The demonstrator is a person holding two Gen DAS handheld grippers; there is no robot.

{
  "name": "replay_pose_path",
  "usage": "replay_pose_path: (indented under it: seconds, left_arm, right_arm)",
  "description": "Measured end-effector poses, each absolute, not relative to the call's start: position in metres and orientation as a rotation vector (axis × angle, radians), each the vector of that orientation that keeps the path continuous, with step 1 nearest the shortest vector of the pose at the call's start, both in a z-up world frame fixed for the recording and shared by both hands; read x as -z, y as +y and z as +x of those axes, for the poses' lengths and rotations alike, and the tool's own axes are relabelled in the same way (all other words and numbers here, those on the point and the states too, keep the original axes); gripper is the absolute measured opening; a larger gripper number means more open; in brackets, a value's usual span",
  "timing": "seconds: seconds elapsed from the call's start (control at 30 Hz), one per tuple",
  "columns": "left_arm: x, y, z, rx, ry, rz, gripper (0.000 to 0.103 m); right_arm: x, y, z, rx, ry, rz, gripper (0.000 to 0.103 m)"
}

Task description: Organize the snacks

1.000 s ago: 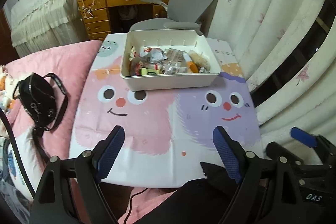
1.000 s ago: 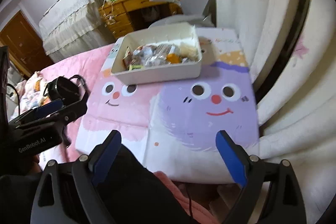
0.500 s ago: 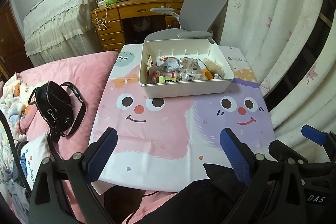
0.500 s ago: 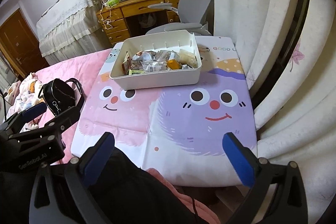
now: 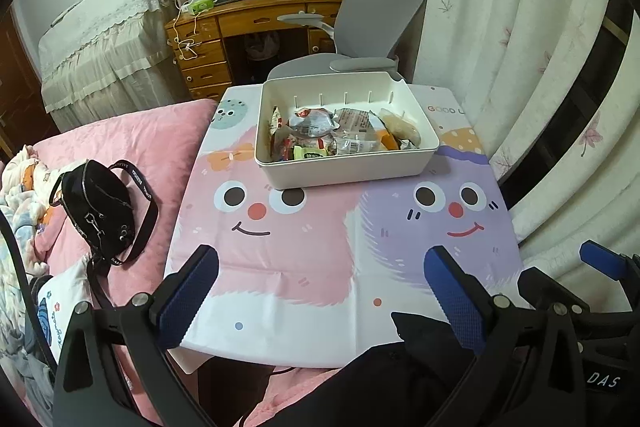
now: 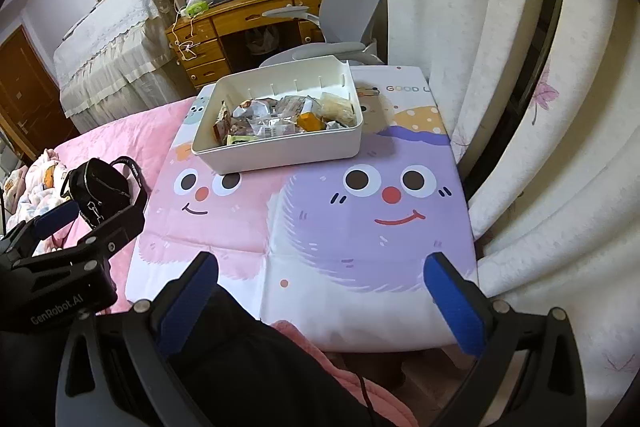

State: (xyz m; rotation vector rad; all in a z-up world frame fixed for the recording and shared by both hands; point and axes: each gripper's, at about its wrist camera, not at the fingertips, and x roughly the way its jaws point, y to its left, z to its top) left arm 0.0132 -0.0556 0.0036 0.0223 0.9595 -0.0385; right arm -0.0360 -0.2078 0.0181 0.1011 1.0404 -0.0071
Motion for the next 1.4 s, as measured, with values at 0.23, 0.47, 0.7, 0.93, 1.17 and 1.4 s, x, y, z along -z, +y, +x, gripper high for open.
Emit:
replay_pose_path:
  seconds: [0.23,0.47,0.7,0.93,1.17,1.4]
  left_arm:
    - [-0.003,-0.056,0.014,0.042,0.959,0.022,0.102]
    - [-0.003,-0.058,0.015,0.035,0.962,0.018,0.102]
    - [-0.002,-0.059,0.017,0.021,0.965,0.013,0.102]
    - [-0.002,-0.06,0.017,0.018,0.966,0.012,0.102]
    - [0.001,-0.068,0.019,0.02,0.972,0.021,0.102]
    - [0.002,-0.077,0.023,0.022,0.977,0.03,0.102]
  right_arm:
    - [-0.016,-0.21,-0.033,0.008,1.05,0.101,0.103]
    - [-0.014,-0.21,-0.028,0.006,1.063,0.1,0.103]
    - [-0.013,-0.21,-0.025,0.001,1.069,0.098,0.103]
    - [-0.012,-0.211,-0.024,0.004,1.072,0.101,0.103]
    - [-0.007,-0.218,-0.023,0.009,1.077,0.108,0.103]
    - [-0.005,-0.228,-0.022,0.018,1.084,0.117,0.103]
